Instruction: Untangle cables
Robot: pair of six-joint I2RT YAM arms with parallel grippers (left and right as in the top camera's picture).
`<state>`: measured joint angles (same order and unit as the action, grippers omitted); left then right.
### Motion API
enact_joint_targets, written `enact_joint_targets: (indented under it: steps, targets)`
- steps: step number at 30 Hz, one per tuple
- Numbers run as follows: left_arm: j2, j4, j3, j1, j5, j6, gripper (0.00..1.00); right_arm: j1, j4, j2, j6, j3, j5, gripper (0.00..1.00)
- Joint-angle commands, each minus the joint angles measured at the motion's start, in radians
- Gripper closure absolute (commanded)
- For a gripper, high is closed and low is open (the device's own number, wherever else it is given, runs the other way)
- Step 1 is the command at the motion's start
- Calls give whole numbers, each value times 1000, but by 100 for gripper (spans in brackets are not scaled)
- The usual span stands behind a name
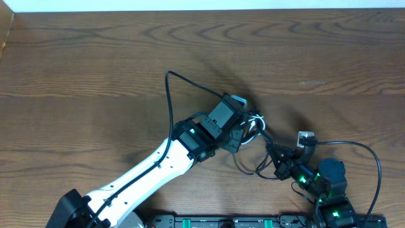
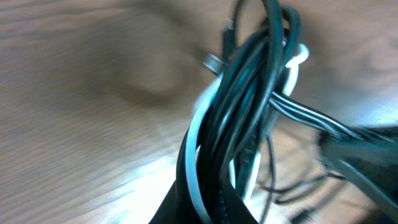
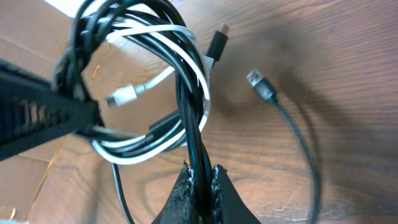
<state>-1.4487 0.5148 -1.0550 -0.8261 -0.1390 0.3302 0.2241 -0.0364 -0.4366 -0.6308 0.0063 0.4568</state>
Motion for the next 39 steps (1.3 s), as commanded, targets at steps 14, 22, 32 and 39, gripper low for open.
enact_joint_targets:
  steps: [14, 22, 32, 39]
  targets:
    - [5, -53, 4, -8, -399, -245, 92, -7, -139, 5, -21, -1, 3, 99]
    - [5, -63, 4, -8, -399, -245, 92, -7, -205, 5, -75, -1, 63, 97]
    - [5, -72, 4, -8, 177, -245, 92, -7, -149, 5, -75, -1, 109, 71]
    - [5, -112, 4, -8, 451, -272, 93, -7, -151, 5, -75, -1, 196, 37]
